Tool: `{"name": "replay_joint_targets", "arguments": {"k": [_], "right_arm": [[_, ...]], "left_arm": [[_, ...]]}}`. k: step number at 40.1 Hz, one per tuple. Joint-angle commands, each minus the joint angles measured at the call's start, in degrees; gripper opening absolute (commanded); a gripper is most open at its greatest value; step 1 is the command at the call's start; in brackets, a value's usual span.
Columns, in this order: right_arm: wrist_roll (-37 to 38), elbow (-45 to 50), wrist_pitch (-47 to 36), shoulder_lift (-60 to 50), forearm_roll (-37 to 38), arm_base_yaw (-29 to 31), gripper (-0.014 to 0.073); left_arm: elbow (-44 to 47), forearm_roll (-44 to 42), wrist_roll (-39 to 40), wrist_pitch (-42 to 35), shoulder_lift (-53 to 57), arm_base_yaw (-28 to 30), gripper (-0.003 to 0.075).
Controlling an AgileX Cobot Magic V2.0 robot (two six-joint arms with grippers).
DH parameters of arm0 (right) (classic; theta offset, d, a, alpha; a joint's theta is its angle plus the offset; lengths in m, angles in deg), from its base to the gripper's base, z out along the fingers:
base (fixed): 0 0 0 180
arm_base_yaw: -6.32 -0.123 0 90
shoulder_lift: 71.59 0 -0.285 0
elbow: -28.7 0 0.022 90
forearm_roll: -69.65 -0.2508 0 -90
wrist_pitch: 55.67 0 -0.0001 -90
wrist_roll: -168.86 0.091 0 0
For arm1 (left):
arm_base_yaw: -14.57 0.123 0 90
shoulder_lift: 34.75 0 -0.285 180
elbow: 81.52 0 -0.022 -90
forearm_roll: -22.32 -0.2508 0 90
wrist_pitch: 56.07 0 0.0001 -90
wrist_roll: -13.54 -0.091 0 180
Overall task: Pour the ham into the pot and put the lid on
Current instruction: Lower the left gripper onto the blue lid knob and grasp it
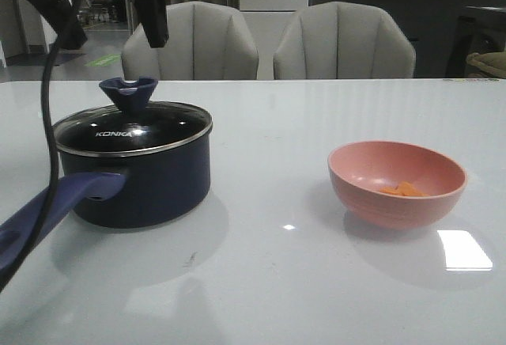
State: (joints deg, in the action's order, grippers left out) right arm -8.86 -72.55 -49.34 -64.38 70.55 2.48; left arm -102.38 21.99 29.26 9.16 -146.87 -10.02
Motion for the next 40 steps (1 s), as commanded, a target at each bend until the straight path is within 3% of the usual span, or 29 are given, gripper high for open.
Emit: {"name": "replay_joint_targets", "arguments": {"k": [1, 13, 40], "right_arm": [[-0.4, -0.3, -4.7, -1.2, 0.7, 0.3, 0.0161], [-0.4, -0.3, -4.7, -1.2, 0.7, 0.3, 0.0161], [-0.4, -0.3, -4.7, -1.2, 0.7, 0.3, 0.0161]], "left_arm": [[-4.1, -1.8, 3.3, 0.8, 0.5, -1.5, 0.0648], [-9.0, -5.8, 9.5, 5.0, -4.5, -2.1, 0.0647], [-10.3, -5.9, 10.6, 6.8, -9.2, -1.4, 0.0634]]}}
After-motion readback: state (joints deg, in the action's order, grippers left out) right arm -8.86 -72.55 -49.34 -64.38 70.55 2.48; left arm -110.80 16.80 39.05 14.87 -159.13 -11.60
